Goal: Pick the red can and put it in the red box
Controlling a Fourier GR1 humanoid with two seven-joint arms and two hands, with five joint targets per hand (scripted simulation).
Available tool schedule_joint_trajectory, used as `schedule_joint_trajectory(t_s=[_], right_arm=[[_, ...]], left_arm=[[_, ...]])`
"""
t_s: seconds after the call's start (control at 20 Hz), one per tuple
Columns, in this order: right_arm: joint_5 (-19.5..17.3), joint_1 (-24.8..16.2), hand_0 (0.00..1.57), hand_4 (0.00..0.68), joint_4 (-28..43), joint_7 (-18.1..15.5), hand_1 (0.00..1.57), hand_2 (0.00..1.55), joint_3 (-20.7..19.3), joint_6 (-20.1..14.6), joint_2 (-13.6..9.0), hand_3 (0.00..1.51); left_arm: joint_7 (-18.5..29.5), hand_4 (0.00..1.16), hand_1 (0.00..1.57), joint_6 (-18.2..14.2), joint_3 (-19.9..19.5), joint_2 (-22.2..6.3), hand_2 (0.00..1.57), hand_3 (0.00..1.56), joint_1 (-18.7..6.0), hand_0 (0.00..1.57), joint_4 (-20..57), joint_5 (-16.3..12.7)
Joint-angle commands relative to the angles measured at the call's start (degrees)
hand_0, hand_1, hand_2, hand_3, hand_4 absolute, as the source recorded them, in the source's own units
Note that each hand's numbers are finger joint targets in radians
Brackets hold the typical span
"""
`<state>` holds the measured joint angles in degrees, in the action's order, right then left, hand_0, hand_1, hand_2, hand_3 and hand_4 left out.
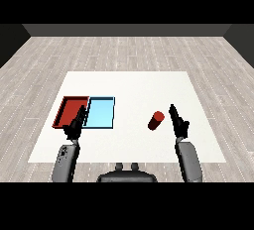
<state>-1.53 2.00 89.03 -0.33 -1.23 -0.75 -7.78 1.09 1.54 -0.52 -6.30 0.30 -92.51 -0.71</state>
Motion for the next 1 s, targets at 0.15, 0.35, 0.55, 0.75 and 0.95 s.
schedule_joint_trajectory(t_s=[0.15, 0.35, 0.55, 0.75, 0.95], right_arm=[[11.78, -6.87, 0.00, 0.000, 0.57, -5.17, 0.00, 0.00, -10.88, 12.79, -8.93, 0.00], [18.52, -6.86, 0.00, 0.000, 2.69, -16.38, 0.00, 0.00, -14.33, 18.84, -8.71, 0.00], [22.21, -11.42, 0.00, 0.000, -2.04, -24.66, 0.00, 0.00, -18.35, 28.79, -12.46, 0.00], [19.26, -8.47, 0.00, 0.000, -6.30, -26.58, 0.00, 0.00, -19.09, 29.80, -12.34, 0.00], [17.06, -6.61, 0.00, 0.000, -10.03, -28.70, 0.00, 0.00, -19.54, 29.98, -11.27, 0.00]], left_arm=[[-0.46, 0.00, 0.00, 0.29, 0.33, 0.71, 0.00, 0.00, -0.18, 0.00, 1.22, 0.51], [13.23, 0.00, 0.00, -0.23, -1.61, 4.00, 0.00, 0.00, -3.23, 0.00, -5.00, -3.07], [19.88, 0.00, 0.00, 2.16, -1.74, 3.71, 0.00, 0.00, -0.46, 0.00, -2.94, -3.46], [24.44, 0.00, 0.00, 3.84, -1.81, 3.52, 0.00, 0.00, 1.38, 0.00, -0.39, -3.28], [28.63, 0.00, 0.00, 6.32, -5.40, 1.27, 0.00, 0.00, 0.26, 0.00, 4.94, -5.04]])
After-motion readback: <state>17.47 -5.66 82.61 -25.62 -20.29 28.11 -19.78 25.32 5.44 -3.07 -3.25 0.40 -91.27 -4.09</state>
